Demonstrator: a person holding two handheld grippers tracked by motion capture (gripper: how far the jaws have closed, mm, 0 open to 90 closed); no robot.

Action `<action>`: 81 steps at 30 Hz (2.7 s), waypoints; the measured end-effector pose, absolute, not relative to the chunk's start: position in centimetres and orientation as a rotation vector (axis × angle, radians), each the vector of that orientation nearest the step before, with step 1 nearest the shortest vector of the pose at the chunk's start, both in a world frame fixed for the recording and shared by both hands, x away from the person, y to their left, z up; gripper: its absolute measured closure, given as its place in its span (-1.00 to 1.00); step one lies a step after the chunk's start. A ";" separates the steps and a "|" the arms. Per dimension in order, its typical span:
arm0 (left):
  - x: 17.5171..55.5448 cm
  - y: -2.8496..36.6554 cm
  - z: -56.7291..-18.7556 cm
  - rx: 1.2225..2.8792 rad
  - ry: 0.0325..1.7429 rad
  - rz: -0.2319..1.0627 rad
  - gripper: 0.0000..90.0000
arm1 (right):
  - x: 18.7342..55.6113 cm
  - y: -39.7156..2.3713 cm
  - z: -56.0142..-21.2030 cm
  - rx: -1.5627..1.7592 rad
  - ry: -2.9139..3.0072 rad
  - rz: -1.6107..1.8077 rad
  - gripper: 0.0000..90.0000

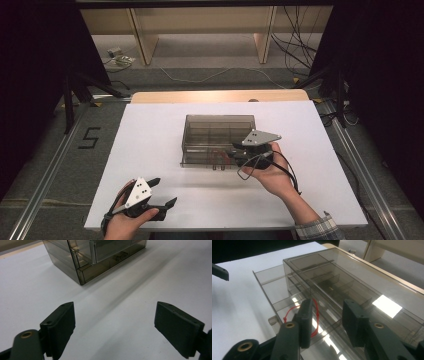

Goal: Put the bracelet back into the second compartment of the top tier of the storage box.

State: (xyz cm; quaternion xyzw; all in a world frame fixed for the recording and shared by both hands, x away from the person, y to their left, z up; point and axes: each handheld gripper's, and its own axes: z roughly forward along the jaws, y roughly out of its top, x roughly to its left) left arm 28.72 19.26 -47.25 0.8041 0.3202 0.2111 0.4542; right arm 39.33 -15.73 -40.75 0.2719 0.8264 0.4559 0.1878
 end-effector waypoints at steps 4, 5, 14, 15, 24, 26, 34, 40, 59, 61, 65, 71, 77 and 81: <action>28.7 19.3 -47.3 1.983 0.792 0.521 -0.62 | 39.2 -16.2 -40.7 0.790 2.331 1.283 0.15; 28.7 19.3 -47.3 1.984 0.792 0.520 -0.62 | 39.1 -16.4 -40.7 0.797 2.330 1.289 0.12; 28.7 19.3 -47.3 1.984 0.795 0.521 -0.62 | 38.6 -18.2 -40.7 0.844 2.317 1.319 -0.25; 28.7 19.3 -47.3 1.985 0.794 0.521 -0.62 | 38.5 -18.4 -40.6 0.850 2.312 1.321 -0.29; 28.7 19.3 -47.3 1.983 0.796 0.521 -0.62 | 37.8 -20.6 -40.6 0.872 2.280 1.319 -0.48; 28.7 19.3 -47.3 1.983 0.797 0.522 -0.62 | 37.7 -21.1 -40.7 0.883 2.273 1.321 -0.50; 28.7 19.3 -47.3 1.983 0.798 0.522 -0.62 | 37.1 -22.9 -41.2 0.927 2.250 1.320 -0.55; 28.8 19.3 -47.4 1.985 0.800 0.522 -0.62 | 36.6 -23.8 -41.5 0.936 2.240 1.322 -0.56; 28.8 19.3 -47.4 1.987 0.802 0.524 -0.62 | 35.1 -26.2 -43.1 0.966 2.245 1.318 -0.59; 28.8 19.3 -47.4 1.987 0.802 0.524 -0.63 | 34.9 -26.5 -43.3 0.963 2.242 1.316 -0.59; 28.7 19.3 -47.4 1.987 0.801 0.524 -0.62 | 34.4 -26.9 -43.9 0.975 2.239 1.319 -0.59; 28.7 19.3 -47.4 1.987 0.801 0.523 -0.62 | 33.9 -27.3 -44.8 0.980 2.235 1.320 -0.60; 28.7 19.3 -47.4 1.993 0.802 0.518 -0.62 | 33.6 -27.2 -45.4 0.982 2.238 1.321 -0.60; 28.8 19.3 -47.6 2.004 0.809 0.510 -0.64 | 33.5 -27.2 -45.5 0.984 2.246 1.318 -0.60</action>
